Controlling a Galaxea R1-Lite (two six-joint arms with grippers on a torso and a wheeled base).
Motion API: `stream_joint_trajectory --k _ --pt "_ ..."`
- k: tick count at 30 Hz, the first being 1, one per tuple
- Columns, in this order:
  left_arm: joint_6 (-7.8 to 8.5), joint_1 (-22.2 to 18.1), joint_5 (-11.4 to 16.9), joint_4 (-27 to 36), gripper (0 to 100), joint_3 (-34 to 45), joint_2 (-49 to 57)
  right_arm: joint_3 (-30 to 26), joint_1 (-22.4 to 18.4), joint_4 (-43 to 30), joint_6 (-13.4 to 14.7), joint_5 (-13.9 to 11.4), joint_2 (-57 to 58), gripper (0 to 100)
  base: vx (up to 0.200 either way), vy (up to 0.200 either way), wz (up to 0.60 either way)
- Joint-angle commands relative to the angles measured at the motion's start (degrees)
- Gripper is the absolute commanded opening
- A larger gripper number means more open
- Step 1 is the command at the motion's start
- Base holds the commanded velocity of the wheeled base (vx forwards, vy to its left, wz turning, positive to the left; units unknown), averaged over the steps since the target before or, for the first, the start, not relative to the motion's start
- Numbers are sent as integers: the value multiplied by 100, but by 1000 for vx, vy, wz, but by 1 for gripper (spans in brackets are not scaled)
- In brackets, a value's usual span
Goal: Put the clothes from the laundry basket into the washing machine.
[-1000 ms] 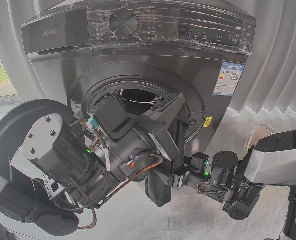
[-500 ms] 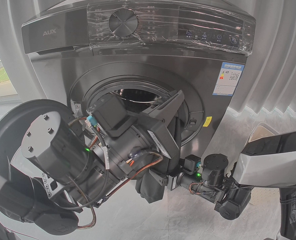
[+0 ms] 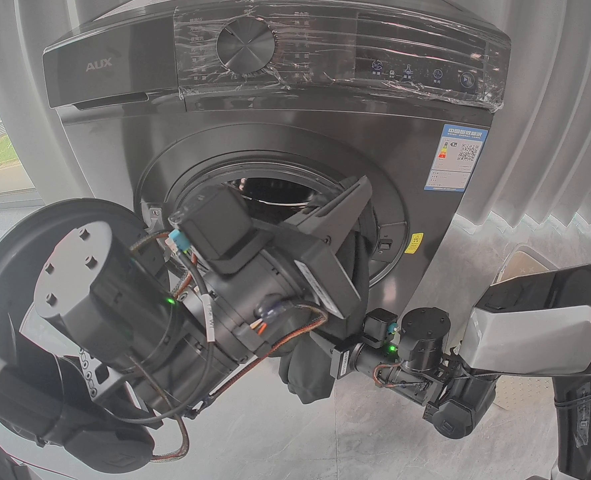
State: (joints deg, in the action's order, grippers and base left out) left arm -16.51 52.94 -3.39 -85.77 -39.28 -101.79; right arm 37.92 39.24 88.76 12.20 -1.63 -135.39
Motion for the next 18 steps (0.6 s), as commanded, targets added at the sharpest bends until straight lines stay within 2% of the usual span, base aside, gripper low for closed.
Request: stream_joint_trajectory --k 1,5,12,16,18 --pt "-2 -65 -4 -1 0 25 1 -198 75 10 10 -39 153 0 0 0 0" --pt "-2 -153 5 8 0 25 10 -461 180 10 19 -92 426 0 0 0 0" --pt "7 -873 110 34 0 69 -60 -1542 479 1 -157 -645 1647 0 0 0 0" --pt "-2 -1058 198 43 0 113 -78 -2017 479 1 -438 -1129 2201 0 0 0 0" --pt "-2 -1067 198 43 0 131 -104 -2114 462 1 -482 -1208 2289 0 0 0 0"
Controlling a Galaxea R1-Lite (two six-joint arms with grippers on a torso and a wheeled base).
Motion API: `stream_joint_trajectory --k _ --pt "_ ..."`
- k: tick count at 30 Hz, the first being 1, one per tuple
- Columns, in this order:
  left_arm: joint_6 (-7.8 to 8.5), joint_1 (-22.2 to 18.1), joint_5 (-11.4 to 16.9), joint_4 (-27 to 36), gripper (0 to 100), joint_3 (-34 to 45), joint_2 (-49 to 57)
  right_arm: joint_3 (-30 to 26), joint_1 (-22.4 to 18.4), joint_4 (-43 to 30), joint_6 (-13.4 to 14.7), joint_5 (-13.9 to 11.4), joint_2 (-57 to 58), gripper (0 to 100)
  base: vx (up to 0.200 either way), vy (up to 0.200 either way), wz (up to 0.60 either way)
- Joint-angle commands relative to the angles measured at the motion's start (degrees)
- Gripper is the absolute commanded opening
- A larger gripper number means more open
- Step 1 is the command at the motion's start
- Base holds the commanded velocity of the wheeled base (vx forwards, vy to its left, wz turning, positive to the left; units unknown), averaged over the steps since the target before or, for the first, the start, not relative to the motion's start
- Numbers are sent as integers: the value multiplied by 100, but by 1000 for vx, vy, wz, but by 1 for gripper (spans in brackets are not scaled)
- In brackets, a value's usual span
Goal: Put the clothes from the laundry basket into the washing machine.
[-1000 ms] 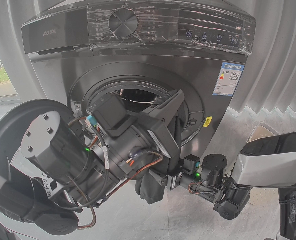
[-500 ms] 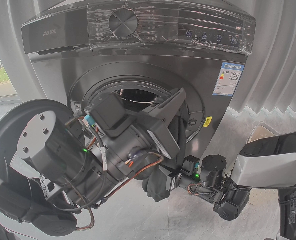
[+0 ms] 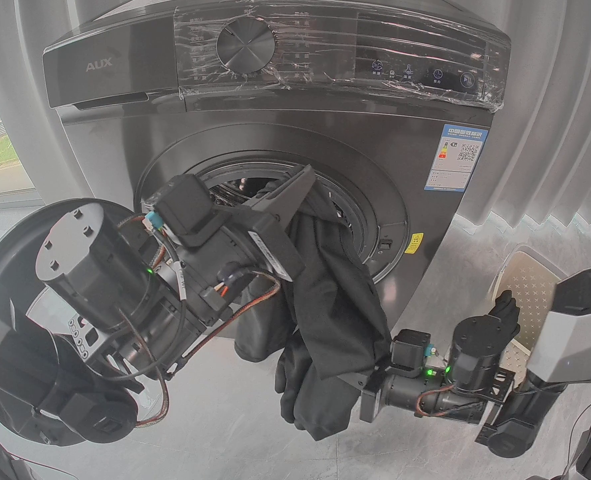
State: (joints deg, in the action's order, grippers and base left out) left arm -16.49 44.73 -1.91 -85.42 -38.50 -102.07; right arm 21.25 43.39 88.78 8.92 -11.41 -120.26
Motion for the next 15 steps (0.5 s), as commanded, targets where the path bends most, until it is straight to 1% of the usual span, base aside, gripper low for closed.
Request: stream_joint_trajectory --k 1,5,9,11,13,15 --pt "-3 -263 42 8 0 79 -102 -631 12 -1 -224 -397 978 0 0 0 0" --pt "23 -254 24 -36 0 176 -313 -947 12 -1 -242 -582 1259 0 0 0 0" --pt "59 -210 -20 -133 0 202 -647 -1026 65 -1 -251 -608 1286 0 0 0 0" --pt "164 -210 -28 -291 0 202 -823 -1009 82 -1 -268 -617 1277 0 0 0 0" --pt "331 -219 -37 -326 0 211 -964 -1009 100 -1 -286 -617 1277 0 0 0 0" --pt "454 -245 -28 -335 0 202 -1104 -1009 144 -1 -286 -687 1286 0 0 0 0"
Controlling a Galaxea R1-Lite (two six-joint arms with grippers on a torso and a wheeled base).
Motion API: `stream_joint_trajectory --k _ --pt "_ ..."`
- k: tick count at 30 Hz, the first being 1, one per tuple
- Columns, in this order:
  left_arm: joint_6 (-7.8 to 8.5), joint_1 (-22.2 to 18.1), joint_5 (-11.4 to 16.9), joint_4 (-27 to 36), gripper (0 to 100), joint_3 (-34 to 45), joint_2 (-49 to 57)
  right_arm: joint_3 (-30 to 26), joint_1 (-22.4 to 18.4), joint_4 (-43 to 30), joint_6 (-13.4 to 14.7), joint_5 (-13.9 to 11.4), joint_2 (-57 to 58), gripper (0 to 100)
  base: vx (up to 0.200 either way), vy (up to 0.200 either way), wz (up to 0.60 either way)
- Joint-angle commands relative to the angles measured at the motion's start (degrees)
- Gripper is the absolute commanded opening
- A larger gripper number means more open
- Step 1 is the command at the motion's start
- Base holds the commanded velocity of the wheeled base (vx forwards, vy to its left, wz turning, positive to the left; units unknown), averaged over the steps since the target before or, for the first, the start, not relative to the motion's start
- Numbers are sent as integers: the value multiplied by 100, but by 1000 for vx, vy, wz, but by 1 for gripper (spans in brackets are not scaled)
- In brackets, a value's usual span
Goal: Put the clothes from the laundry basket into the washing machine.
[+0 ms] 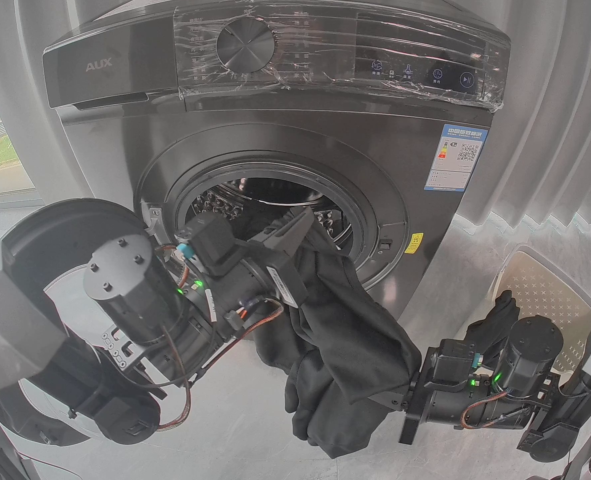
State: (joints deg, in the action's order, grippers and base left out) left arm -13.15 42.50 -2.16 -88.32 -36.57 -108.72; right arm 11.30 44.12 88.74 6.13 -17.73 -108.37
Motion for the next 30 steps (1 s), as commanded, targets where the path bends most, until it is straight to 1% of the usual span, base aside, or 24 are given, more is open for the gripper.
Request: stream_joint_trajectory --k 1,8,10,13,18,19,21,24,27,28,30 --pt "138 -22 -4 -45 0 10 -501 -23 88 3 -7 -91 106 0 0 0 0" --pt "164 -22 -13 -45 0 62 -660 -23 115 3 -16 -126 168 0 0 0 0" --pt "120 13 -13 -45 0 133 -721 4 97 3 -16 -126 203 0 0 0 0" --pt "155 -13 -4 -54 0 212 -818 21 71 3 -7 -126 211 0 0 0 0" --pt "129 -31 -4 -62 0 300 -818 56 71 3 -7 -126 203 0 0 0 0" --pt "129 -31 -4 -62 100 300 -818 56 71 3 -7 -126 203 0 0 0 0" --pt "111 13 -13 -71 100 484 -809 65 88 3 -7 -126 194 0 0 0 0" --pt "155 -31 -30 -71 100 528 -809 100 27 3 -7 -117 203 0 0 0 0" --pt "164 -48 -30 -62 100 502 -774 100 -105 3 -7 -108 203 0 0 0 0" --pt "155 -66 -30 -62 100 493 -730 100 -246 3 -7 -108 203 0 0 0 0" --pt "164 -84 -39 -62 100 519 -748 109 -378 3 -7 -108 203 0 0 0 0"
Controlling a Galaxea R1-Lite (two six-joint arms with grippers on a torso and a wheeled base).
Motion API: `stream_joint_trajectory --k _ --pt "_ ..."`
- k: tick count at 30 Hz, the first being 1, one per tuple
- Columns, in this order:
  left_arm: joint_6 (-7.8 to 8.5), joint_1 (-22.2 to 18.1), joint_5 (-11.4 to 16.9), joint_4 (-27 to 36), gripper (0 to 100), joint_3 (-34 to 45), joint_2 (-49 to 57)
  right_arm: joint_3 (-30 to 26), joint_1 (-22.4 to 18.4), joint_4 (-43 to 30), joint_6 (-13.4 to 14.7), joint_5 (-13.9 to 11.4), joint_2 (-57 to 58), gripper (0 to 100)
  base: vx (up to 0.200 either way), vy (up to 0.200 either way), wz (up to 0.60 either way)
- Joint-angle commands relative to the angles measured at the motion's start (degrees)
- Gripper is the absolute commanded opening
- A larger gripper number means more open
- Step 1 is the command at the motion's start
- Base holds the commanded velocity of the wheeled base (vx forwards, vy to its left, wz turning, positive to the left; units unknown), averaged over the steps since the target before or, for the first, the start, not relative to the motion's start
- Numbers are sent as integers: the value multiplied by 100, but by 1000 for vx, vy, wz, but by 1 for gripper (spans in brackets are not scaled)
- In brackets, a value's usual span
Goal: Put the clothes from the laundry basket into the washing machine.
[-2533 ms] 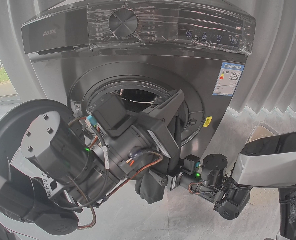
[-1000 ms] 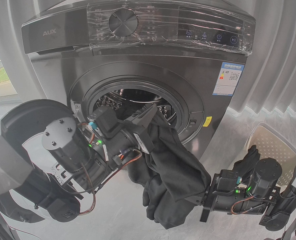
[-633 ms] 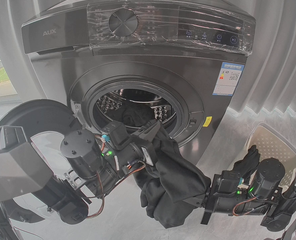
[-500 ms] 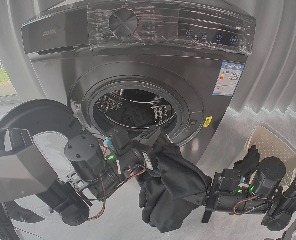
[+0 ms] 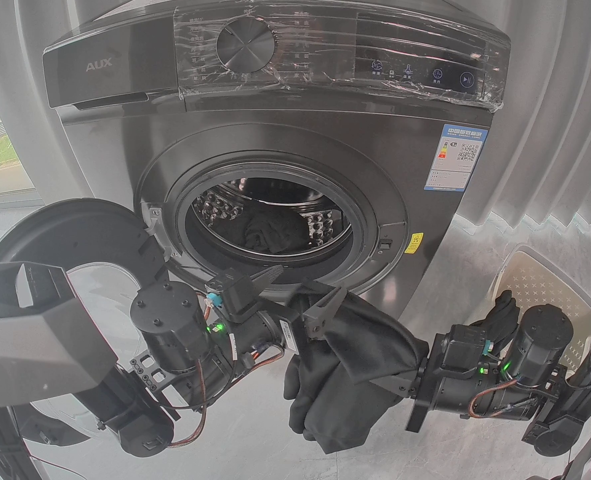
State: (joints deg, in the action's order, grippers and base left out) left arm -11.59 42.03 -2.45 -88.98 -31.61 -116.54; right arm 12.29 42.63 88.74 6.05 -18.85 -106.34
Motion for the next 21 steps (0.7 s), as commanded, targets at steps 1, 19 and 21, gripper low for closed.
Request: stream_joint_trajectory --k 1,19,21 --pt "8 -37 -1 3 100 23 17 10 -308 3 -7 -5 -1 0 0 0 0" --pt "113 -46 -1 3 100 50 44 177 -413 3 11 13 -36 0 0 0 0" --pt "122 -46 -1 3 100 76 53 221 -449 3 11 21 -36 0 0 0 0"
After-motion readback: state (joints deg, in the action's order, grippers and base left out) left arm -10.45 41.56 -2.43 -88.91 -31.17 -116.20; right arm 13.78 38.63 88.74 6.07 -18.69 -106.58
